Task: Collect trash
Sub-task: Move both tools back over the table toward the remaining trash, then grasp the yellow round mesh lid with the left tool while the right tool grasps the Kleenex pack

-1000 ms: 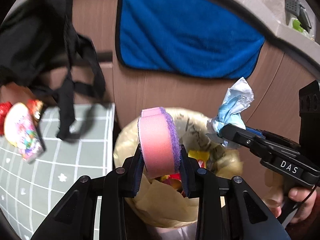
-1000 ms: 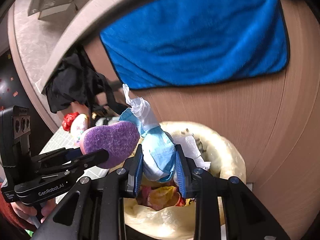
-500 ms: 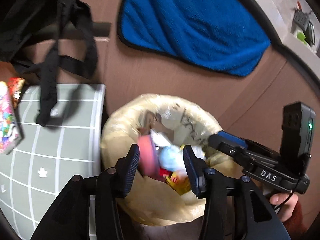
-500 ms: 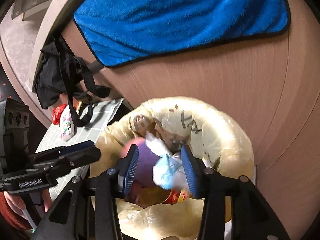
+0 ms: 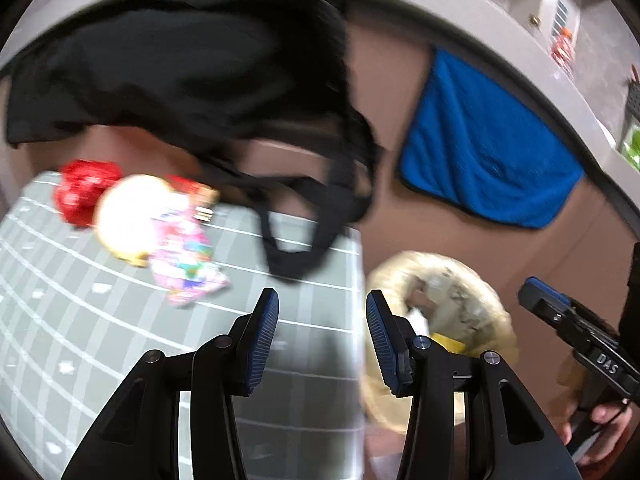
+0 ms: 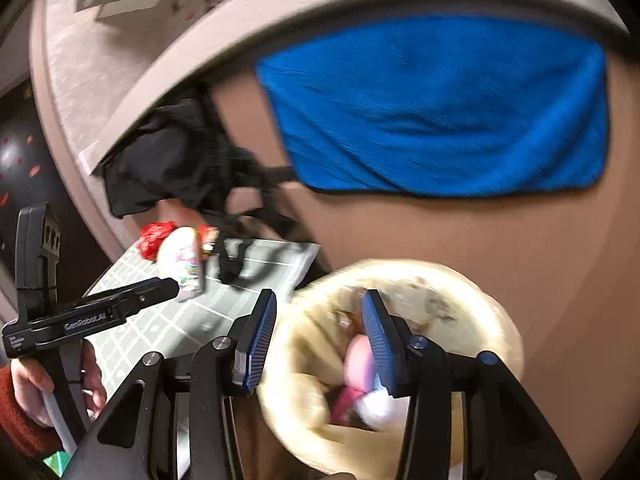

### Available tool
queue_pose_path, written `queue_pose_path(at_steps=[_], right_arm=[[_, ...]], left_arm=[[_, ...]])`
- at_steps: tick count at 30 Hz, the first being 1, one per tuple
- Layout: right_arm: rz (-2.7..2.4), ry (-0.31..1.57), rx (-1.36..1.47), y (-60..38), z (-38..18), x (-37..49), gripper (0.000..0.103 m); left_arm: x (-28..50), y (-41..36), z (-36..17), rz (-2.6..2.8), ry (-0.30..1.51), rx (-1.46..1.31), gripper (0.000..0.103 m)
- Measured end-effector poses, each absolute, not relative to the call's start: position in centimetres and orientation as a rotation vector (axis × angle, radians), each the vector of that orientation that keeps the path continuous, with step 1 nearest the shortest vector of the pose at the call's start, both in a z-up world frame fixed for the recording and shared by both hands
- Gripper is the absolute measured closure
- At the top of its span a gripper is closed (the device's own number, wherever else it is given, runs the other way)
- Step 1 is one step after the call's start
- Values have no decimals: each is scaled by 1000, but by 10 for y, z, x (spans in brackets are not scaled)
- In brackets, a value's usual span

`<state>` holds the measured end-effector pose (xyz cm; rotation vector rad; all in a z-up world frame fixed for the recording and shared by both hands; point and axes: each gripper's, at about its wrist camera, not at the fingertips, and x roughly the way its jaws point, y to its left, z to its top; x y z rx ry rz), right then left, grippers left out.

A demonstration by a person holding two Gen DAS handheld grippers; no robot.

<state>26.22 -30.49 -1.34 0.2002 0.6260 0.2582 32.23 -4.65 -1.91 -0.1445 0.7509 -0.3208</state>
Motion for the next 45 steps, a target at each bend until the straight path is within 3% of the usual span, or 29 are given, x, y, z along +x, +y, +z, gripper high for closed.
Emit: queue_pose_path(at_steps=[11,22,35,45], right_arm=[[446,646,66,-163,10,290,60],[544,798,-96,-45,-45,372,60],[497,776,-37,-58,-69,445,60],[588,863,75,-90,-86,432,60]], left_arm=[[312,120,17,-190,606,-180,56],[345,208,-22,-255,646,-230,56],[477,182,-83,-311,834,-398,54],[521,159,-118,-294,898,-450,54]])
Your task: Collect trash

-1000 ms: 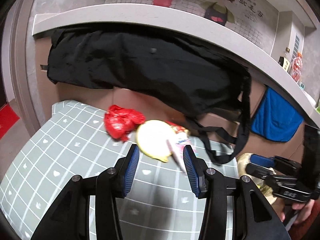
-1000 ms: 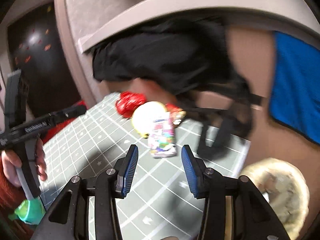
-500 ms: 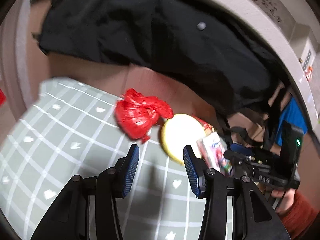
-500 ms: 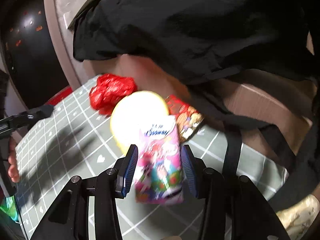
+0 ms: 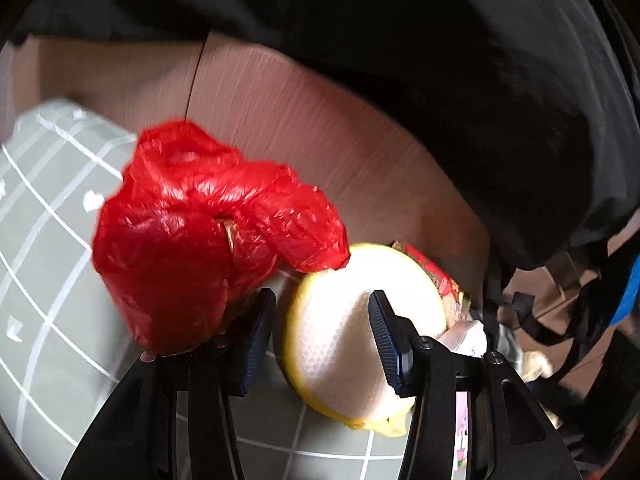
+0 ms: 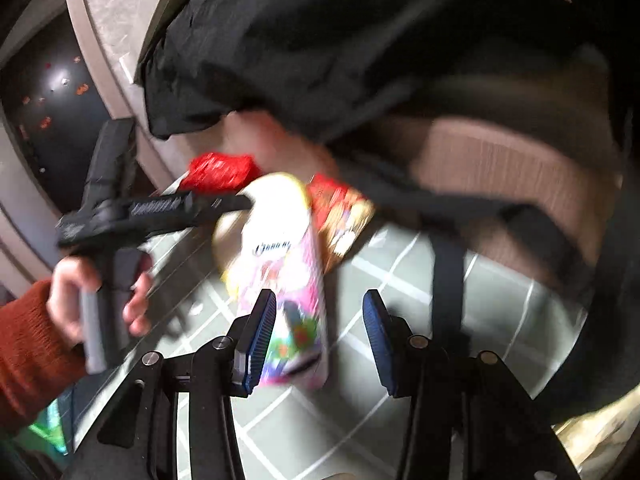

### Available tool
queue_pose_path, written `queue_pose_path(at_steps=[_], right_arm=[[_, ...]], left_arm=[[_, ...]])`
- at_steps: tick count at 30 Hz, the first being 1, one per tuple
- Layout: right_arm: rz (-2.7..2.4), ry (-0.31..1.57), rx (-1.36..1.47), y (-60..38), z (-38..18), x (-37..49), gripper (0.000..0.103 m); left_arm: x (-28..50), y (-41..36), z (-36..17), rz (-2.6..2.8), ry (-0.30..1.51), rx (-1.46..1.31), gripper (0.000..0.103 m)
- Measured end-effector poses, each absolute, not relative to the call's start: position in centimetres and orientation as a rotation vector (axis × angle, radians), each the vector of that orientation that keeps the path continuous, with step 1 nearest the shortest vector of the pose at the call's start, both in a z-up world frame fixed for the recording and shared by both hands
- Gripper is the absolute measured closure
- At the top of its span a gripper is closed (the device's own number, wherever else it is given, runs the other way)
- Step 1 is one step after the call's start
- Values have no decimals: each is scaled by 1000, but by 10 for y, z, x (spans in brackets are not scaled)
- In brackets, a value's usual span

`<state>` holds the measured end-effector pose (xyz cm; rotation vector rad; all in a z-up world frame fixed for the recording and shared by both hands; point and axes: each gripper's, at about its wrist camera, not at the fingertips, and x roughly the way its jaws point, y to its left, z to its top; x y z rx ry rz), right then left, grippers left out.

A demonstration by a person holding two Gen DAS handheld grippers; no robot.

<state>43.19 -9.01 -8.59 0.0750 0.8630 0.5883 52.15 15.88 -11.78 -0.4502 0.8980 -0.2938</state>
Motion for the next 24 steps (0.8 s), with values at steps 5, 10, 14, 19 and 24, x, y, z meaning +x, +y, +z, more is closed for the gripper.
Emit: queue_pose_path(at_steps=[5,10,14,19,24], right_arm=[[588,900,-13,-73,-104,420,60],[600,896,3,-66,-103,421,60],[622,899,-7,-63,-103,416,59],[713,930,-22,-53,-100,400,59],[796,846,-38,-49,-72,386,59]], left_arm=[[515,149,-115,-378,927,-486,54],[498,131,-95,-426,895,-453,54],[487,119,-86,-387,892,-396,87],[461,129,-80,-303,905,-308,89],[415,173,-54,-184,801,-218,90]])
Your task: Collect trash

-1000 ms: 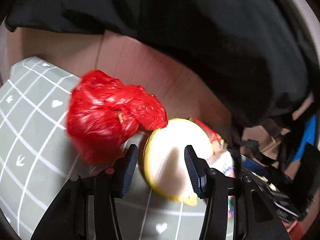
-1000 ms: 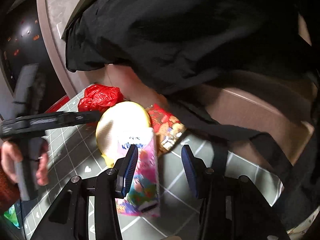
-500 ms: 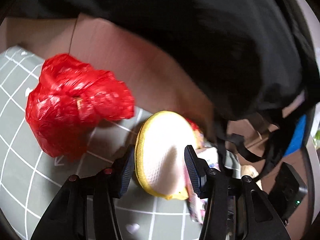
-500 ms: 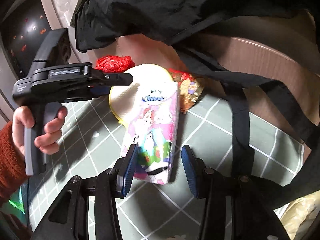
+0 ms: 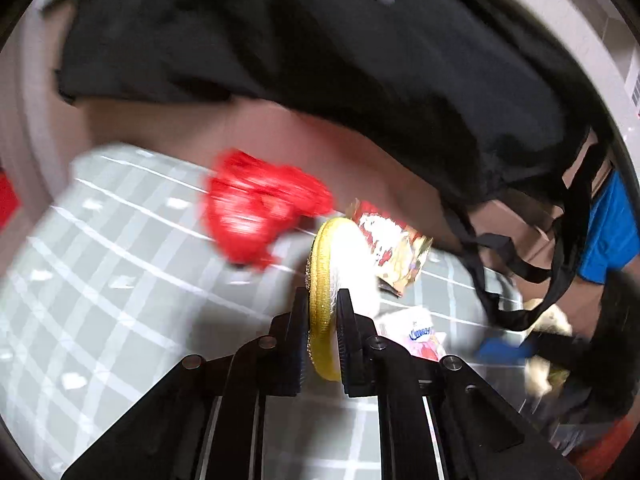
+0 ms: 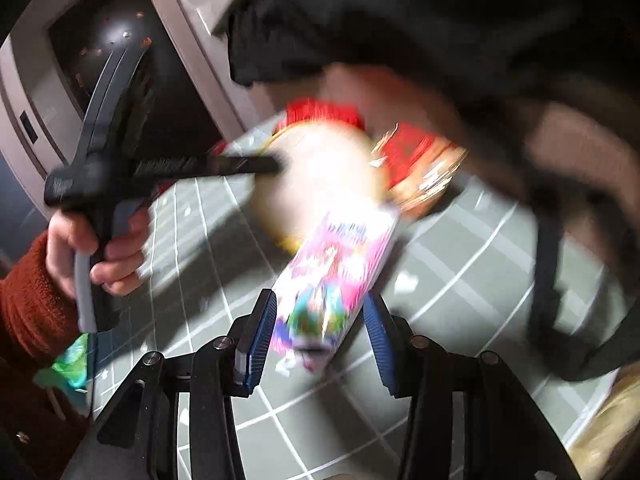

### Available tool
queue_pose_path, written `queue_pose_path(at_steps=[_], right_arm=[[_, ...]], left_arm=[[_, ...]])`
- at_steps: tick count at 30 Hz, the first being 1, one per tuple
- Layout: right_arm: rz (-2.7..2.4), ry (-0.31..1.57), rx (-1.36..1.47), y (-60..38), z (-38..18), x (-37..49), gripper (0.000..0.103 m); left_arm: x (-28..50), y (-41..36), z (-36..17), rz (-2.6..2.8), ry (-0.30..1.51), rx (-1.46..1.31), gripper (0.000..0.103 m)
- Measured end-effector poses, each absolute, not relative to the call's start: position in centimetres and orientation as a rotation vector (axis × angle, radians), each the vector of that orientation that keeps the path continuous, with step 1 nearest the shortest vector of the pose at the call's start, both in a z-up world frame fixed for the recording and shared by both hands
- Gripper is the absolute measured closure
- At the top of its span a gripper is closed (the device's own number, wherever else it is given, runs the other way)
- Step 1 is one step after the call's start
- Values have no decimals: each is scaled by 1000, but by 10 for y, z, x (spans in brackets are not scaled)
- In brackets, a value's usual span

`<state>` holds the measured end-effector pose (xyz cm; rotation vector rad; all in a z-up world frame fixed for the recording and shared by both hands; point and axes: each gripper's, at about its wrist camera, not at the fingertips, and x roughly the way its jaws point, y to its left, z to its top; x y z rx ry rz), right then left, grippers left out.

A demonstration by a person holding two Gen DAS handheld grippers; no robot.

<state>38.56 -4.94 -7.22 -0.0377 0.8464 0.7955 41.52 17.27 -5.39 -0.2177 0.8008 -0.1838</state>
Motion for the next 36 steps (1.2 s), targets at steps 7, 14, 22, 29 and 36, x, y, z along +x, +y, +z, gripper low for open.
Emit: queue_pose_path(at_steps=[7,14,22,29,36], right_arm=[[572,816,114,-61,-72,445,58],[643,803,-179,-15,-87,466,58],[676,805,-271,17,-95,508,58],[737,872,-332,47,-116,511,51],[736,902,-393,49,-111,473,54]], left_arm=[[367,230,-33,-62,716,-139,90],[343,260,-45,-30,773,-222,90],[329,264,-52,-2,796,-243,90],[328,252,-52,-17,797,-233,90],[332,231,-52,-67,797,-239,90]])
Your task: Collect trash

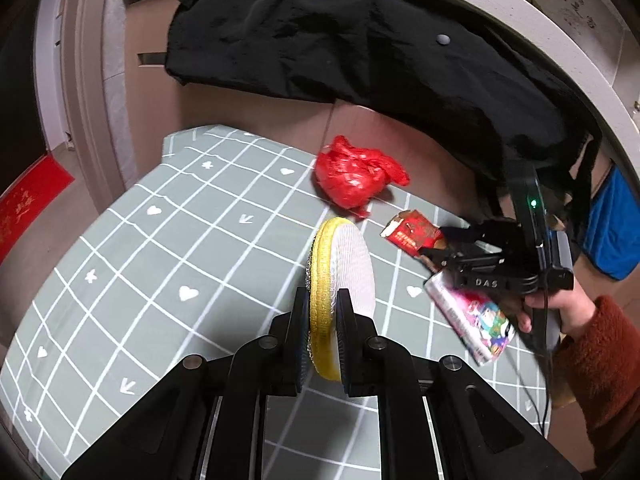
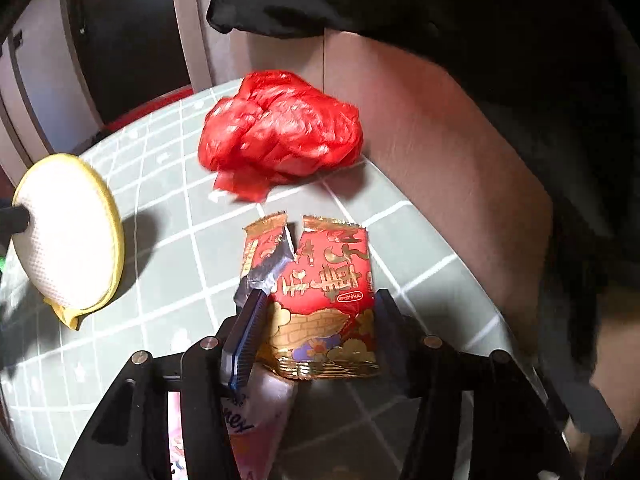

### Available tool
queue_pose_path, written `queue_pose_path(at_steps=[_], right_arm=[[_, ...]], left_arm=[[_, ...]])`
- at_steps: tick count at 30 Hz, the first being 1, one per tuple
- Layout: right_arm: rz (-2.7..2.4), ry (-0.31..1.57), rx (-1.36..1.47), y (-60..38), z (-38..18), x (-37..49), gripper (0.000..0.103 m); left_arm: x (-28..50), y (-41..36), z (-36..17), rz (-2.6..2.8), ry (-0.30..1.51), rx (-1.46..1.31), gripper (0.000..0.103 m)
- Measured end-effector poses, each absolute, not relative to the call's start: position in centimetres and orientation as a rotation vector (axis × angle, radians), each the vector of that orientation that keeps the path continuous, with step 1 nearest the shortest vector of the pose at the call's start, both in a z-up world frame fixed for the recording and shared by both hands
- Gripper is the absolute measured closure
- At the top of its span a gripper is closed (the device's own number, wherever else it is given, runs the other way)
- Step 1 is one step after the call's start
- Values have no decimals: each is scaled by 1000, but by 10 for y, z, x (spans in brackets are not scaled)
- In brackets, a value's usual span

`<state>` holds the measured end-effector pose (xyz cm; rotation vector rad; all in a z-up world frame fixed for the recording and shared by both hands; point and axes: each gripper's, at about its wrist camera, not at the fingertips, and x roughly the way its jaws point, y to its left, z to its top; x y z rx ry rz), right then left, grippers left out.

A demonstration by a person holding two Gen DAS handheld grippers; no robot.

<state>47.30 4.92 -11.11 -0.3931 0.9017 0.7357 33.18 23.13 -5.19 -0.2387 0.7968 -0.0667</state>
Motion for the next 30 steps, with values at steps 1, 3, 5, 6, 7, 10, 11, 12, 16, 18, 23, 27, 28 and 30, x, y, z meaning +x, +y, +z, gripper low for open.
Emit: queue_pose_path(at_steps=[1,3,5,6,7,10,11,12,16,18,23,27,28,30], right_arm=[[720,910,-385,47,-110,471,61],[688,905,-370,41,-104,464,79],[665,877,-351,32,-94,453,85],[655,862,-343,27,-87,446,88],[650,850,-332,19,-82,438,90],[666,821,-296,12,-66,422,94],[669,810,-294,6,-60,413,94],[674,794,-294,3,-52,402,95],[691,761,-284,-12,-31,371,96],[710,764,-263,-24,-24,360,97],[779,814,-198,-36,-27,323,97],[844,831,-158,-41,-37,305,82],[827,825,-157,-41,-39,306,64],[768,818,-130,-44,-46,317,53]], left_arm=[[331,229,-51,-70,793,-237,90],[327,224,-46,-72,779,-233,90],[323,220,-42,-71,765,-229,90],[321,218,-39,-71,757,-228,90],[318,215,-36,-71,744,-223,90],[309,208,-26,-68,712,-208,90],[307,205,-21,-68,699,-203,90],[303,202,-17,-68,685,-198,90],[292,194,-5,-70,652,-196,90],[286,191,-2,-72,646,-198,90],[275,188,-5,-80,659,-208,90],[273,187,-12,-94,680,-232,90],[273,188,-13,-95,685,-238,90],[272,191,-17,-98,698,-252,90]])
